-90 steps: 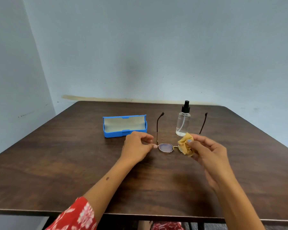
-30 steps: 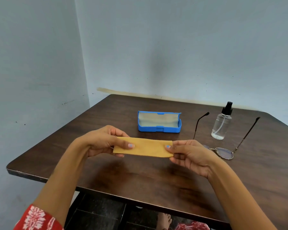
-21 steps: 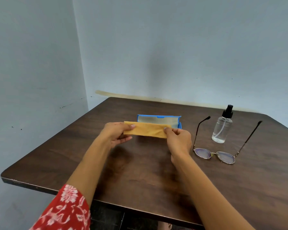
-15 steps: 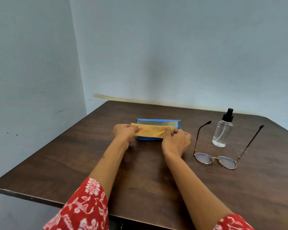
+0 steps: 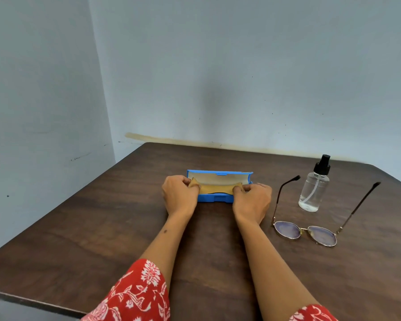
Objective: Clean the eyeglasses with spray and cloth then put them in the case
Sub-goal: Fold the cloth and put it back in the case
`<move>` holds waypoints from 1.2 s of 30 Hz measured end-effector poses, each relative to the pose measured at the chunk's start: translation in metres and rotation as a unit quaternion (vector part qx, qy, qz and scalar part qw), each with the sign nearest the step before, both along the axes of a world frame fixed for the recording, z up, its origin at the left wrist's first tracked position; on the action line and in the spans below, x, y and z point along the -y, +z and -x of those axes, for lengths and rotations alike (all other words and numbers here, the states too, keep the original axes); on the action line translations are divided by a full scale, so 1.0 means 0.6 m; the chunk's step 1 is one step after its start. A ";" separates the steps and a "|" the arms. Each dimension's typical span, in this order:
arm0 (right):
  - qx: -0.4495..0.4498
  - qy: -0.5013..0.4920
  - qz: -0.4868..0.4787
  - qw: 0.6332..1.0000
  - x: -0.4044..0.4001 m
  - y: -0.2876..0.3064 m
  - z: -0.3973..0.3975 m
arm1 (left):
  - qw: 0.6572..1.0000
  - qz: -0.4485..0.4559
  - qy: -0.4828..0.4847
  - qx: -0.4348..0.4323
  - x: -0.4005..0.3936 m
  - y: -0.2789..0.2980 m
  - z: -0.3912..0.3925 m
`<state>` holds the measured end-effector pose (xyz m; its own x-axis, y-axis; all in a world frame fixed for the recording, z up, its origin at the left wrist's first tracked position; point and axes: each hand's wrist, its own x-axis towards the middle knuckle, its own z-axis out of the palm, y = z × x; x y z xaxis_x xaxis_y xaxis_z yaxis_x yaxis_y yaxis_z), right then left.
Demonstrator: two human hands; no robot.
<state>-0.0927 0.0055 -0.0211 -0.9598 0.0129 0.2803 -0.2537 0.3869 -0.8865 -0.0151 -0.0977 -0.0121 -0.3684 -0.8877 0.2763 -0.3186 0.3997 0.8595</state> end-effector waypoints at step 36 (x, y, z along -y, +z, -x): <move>-0.254 0.044 -0.008 0.966 0.010 -0.019 -0.048 | 0.987 0.115 -0.003 -0.113 -0.026 -0.012 -0.005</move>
